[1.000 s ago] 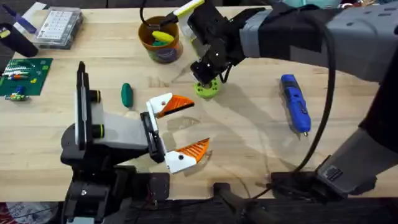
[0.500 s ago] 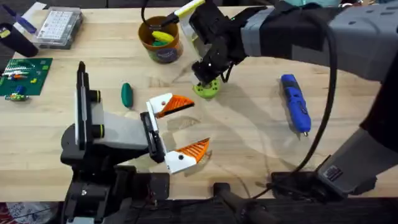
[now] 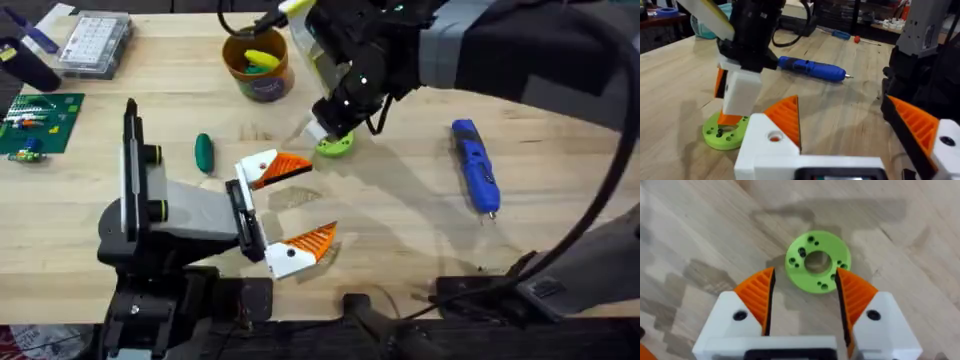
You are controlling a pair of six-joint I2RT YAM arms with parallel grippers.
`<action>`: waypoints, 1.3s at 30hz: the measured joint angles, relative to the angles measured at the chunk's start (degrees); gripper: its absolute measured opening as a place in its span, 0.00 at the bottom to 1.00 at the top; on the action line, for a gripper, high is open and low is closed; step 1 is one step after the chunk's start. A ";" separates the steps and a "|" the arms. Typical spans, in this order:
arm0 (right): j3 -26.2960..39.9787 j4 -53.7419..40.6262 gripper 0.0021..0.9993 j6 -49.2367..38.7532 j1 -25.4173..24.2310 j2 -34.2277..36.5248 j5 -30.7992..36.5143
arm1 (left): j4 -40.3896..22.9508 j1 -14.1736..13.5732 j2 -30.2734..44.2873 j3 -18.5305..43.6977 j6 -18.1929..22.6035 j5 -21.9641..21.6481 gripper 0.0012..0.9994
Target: Pick up the gripper from the table and insert it into the empty holder that is missing its gripper. Then pick up a screw, insert it into the mounting hole, and use the screwdriver to tighten it. Finally, clean up the table by picking up the vegetable and placing it into the bucket.
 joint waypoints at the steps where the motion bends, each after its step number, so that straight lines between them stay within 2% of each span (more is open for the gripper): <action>1: 0.00 -0.37 0.66 0.00 0.14 0.06 0.00 | 0.00 0.00 0.00 0.00 0.01 0.00 0.99; 8: 0.00 1.60 0.62 0.00 2.43 0.57 0.02 | 0.00 0.00 0.00 0.00 -0.01 0.00 0.99; 12: 0.00 2.60 0.46 -0.05 3.33 2.68 -0.02 | 0.00 0.00 0.00 0.00 -0.01 0.00 0.99; 14: 0.00 2.73 0.42 0.00 3.43 4.02 0.01 | 0.00 0.00 0.00 0.00 -0.01 0.00 0.99; 24: 0.00 3.68 0.47 -0.02 3.41 5.27 0.27 | 0.00 0.00 0.00 0.00 0.01 0.00 0.99; 39: 0.00 5.91 0.47 -0.02 3.41 6.59 1.57 | 0.00 0.00 -0.02 0.00 -0.01 0.00 0.99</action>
